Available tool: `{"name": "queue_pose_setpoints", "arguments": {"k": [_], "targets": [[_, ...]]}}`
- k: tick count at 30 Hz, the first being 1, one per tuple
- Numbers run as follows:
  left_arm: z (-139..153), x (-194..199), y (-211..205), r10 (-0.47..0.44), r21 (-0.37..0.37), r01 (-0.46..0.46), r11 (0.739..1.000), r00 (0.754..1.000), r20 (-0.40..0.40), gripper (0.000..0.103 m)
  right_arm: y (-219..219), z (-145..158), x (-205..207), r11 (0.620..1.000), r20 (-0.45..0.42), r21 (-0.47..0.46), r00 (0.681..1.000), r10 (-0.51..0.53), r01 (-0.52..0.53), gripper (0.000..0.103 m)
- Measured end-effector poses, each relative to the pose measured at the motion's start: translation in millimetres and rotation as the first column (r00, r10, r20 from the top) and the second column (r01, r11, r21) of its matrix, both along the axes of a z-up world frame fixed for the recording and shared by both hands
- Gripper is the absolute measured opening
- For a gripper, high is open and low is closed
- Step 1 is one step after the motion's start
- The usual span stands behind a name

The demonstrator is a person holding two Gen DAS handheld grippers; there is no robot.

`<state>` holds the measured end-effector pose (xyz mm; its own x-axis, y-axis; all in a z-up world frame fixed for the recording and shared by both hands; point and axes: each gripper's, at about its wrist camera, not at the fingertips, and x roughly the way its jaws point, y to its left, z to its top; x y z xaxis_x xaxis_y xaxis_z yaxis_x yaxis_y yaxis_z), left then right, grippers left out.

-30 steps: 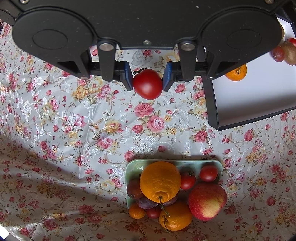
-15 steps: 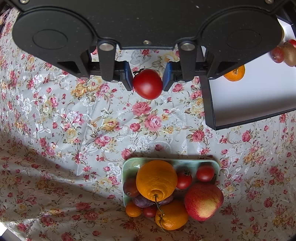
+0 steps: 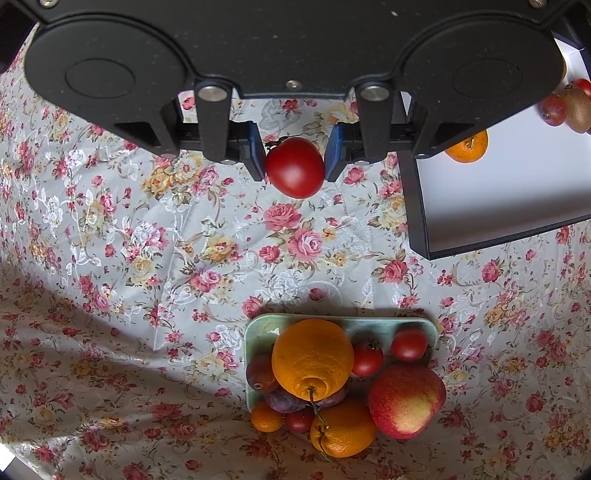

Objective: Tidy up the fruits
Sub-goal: 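Lift the tomato and tangerine and carry them toward the white box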

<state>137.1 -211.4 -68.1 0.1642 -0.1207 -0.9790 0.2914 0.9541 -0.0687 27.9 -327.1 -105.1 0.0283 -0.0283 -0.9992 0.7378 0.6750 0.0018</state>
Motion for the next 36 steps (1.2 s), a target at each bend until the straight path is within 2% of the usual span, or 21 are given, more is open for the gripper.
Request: {"name": "queue_pose_setpoints", "arguments": {"k": [8,17,36], "targets": [[8.1,-2.0,4.3,-0.002,0.000,0.002,1.000,1.000,0.013,0.043,2.0,11.9,-1.0,0.995,-0.004,-0.091,0.999,0.034,-0.034,0.041],[15.2,-8.7,17.5,0.008,0.007,-0.008,1.000,0.999,0.038,0.043,-4.1,36.6,-4.8,0.991,0.057,-0.134,0.998,0.021,-0.013,0.041],[34.3,-55.0,52.8,-0.012,-0.016,0.014,1.000,0.996,0.088,0.043,34.0,49.6,-39.4,0.988,0.079,-0.154,0.996,0.041,-0.029,0.041]]}}
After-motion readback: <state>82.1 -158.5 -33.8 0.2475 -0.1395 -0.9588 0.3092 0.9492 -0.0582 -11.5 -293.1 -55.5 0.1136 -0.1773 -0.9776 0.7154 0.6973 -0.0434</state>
